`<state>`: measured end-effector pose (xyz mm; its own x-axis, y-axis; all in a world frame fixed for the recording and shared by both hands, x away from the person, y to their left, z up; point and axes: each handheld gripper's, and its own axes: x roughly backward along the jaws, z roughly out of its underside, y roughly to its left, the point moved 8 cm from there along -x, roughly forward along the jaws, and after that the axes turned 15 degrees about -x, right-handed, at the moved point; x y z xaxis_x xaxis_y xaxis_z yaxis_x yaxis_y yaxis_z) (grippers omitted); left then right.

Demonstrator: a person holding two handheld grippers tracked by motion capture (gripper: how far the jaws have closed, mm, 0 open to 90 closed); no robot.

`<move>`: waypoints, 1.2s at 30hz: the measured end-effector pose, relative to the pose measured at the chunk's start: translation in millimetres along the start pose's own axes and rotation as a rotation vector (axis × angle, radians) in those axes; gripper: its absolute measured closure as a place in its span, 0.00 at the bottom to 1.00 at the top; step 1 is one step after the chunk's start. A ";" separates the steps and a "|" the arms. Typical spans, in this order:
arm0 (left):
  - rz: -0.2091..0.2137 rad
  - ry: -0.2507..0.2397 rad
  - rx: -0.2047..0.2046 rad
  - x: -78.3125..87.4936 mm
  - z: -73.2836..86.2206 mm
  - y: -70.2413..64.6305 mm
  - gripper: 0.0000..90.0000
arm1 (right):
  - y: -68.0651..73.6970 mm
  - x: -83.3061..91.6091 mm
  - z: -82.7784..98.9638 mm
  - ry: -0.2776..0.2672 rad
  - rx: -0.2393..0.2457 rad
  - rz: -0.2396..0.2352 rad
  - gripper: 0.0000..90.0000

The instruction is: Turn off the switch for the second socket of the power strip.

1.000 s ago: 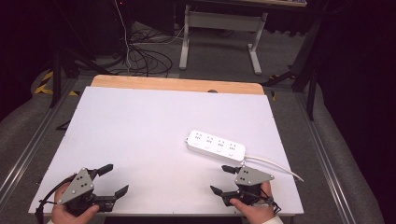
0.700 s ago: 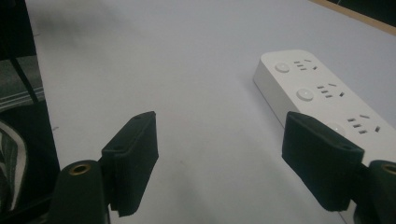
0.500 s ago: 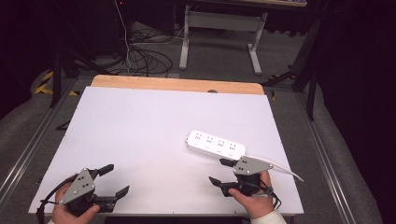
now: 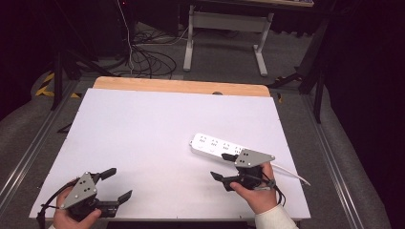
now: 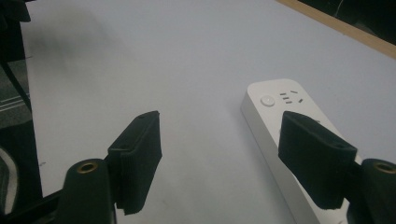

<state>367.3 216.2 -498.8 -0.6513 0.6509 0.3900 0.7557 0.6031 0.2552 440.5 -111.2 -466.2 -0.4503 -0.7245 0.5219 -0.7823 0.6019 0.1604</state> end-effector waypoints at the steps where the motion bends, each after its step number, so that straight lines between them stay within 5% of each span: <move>1: 0.000 0.000 0.000 0.0 0.0 0.0 0.15 | 0.2 -0.5 -0.4 0.004 0.000 -0.005 0.36; 7: 0.001 0.003 -0.002 0.2 0.3 -0.1 0.15 | -1.7 -1.0 -5.5 0.008 -0.006 -0.005 0.35; 12: -0.003 0.002 -0.007 0.1 0.2 0.4 0.15 | -6.6 -2.6 -15.0 -0.021 -0.017 0.020 0.52; 20: 0.001 0.007 -0.007 0.1 0.7 -0.2 0.16 | -12.6 1.9 -18.4 0.059 -0.026 0.005 0.91; 24: -0.002 0.008 -0.008 0.0 0.9 0.0 0.16 | -19.8 -2.9 -18.9 0.082 -0.028 0.011 0.99; 36: -0.005 0.010 -0.006 0.2 1.2 0.3 0.16 | -44.1 -15.9 -18.8 0.127 -0.061 0.079 1.00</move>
<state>367.3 217.1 -499.8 -0.6543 0.6435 0.3973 0.7529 0.6036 0.2624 490.3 -120.0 -465.8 -0.4487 -0.6279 0.6360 -0.7172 0.6775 0.1629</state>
